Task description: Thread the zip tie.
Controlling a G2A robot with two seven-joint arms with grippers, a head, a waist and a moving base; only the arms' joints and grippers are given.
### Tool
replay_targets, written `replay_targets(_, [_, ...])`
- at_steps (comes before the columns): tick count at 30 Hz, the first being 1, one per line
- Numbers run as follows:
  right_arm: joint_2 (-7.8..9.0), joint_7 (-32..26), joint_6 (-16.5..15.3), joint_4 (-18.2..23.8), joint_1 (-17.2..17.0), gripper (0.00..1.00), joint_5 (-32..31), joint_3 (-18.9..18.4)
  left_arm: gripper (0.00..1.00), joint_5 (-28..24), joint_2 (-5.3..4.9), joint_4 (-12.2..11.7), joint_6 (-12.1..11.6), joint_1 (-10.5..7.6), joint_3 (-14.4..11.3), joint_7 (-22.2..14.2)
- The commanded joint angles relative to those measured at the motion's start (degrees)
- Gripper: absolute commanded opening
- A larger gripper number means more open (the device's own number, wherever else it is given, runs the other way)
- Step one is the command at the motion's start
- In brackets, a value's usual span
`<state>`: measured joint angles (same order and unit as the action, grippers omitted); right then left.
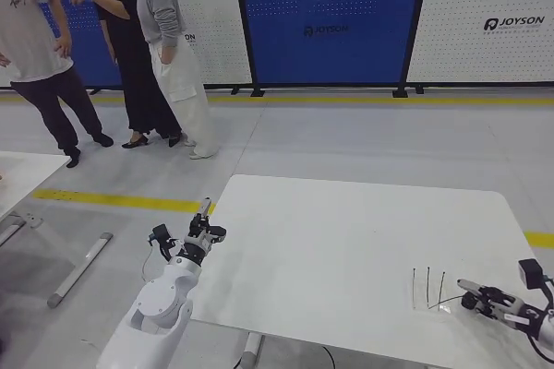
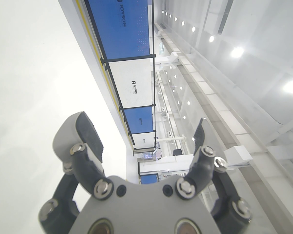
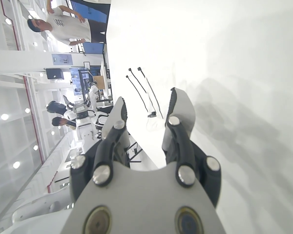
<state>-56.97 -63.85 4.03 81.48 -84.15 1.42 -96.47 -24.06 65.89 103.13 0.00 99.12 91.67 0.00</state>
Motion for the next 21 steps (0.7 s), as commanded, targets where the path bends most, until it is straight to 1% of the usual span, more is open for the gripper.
replay_targets(1, [0.10,0.1,0.0,0.4,-0.3,0.38,0.3,-0.1,1.00,0.0,0.00,0.0,0.0,0.00,0.0,0.0])
replay_targets(4, [0.25,0.3,0.2,0.8,-0.7,0.35,0.5,-0.2,1.00,0.0,0.00,0.0,0.0,0.00,0.0,0.0])
replay_targets(6, [0.34,0.3,0.4,1.0,-0.8,0.28,0.5,-0.2,1.00,0.0,0.00,0.0,0.0,0.00,0.0,0.0])
replay_targets(7, [0.40,0.3,0.6,1.1,-0.8,0.27,0.4,-0.1,1.00,0.0,0.00,0.0,0.0,0.00,0.0,0.0])
replay_targets(9, [0.46,0.4,0.9,1.0,-0.7,0.19,0.5,0.1,1.00,0.0,0.00,0.0,0.0,0.00,0.0,0.0])
replay_targets(11, [0.53,0.5,1.1,0.8,-0.4,0.16,0.7,0.3,1.00,0.0,0.00,0.0,0.0,0.00,0.0,0.0])
replay_targets(12, [0.56,0.5,1.2,0.7,-0.3,0.11,0.8,0.4,1.00,0.0,0.00,0.0,0.0,0.00,0.0,0.0])
replay_targets(13, [0.59,0.6,1.3,0.6,-0.2,0.00,0.8,0.5,1.00,0.0,0.00,0.0,0.0,0.00,0.0,0.0])
replay_targets(21, [0.96,0.7,1.2,0.4,0.0,0.00,1.1,0.8,1.00,0.0,0.00,0.0,0.0,0.00,0.0,0.0])
